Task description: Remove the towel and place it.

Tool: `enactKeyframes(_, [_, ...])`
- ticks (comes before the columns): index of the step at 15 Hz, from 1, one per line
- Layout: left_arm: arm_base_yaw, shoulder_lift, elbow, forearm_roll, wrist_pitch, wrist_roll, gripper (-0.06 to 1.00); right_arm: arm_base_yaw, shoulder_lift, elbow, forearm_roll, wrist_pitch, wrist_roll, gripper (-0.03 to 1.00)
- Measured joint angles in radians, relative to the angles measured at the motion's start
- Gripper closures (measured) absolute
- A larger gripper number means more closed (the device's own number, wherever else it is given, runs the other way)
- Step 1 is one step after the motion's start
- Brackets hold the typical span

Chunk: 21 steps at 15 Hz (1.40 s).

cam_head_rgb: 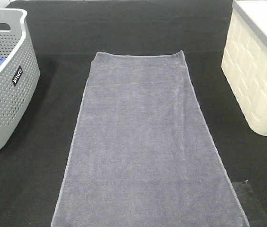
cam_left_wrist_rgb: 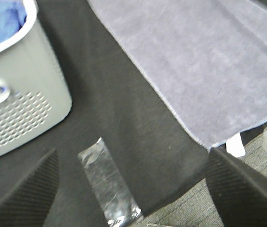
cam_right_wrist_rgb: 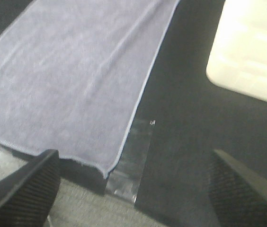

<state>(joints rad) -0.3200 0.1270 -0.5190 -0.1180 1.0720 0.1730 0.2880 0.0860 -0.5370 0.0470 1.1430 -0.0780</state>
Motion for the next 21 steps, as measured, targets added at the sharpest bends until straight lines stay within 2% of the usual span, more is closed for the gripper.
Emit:
enactKeyframes(3, [0.0, 0.0, 0.007, -0.01, -0.017, 0.007, 0.14, 0.0, -0.001, 0.033, 0.003, -0.07, -0.036, 0.19])
enactKeyframes(14, [0.008, 0.0, 0.007, -0.011, -0.017, 0.008, 0.14, 0.0, -0.001, 0.037, 0.003, -0.075, -0.045, 0.19])
enactKeyframes(15, [0.045, -0.001, 0.007, -0.012, -0.017, 0.008, 0.14, 0.0, -0.001, 0.037, 0.003, -0.075, -0.045, 0.19])
enactKeyframes(18, [0.218, -0.004, 0.007, -0.012, -0.017, 0.008, 0.14, -0.017, -0.001, 0.037, 0.003, -0.075, -0.045, 0.19])
enactKeyframes(19, [0.262, -0.014, 0.007, -0.012, -0.017, 0.008, 0.14, -0.052, -0.001, 0.037, 0.003, -0.075, -0.045, 0.19])
enactKeyframes(20, [0.294, -0.053, 0.007, -0.012, -0.018, 0.008, 0.14, -0.134, -0.001, 0.037, 0.003, -0.075, -0.045, 0.19])
enactKeyframes(21, [0.294, -0.053, 0.007, -0.012, -0.018, 0.008, 0.14, -0.134, -0.001, 0.037, 0.003, -0.075, -0.045, 0.19])
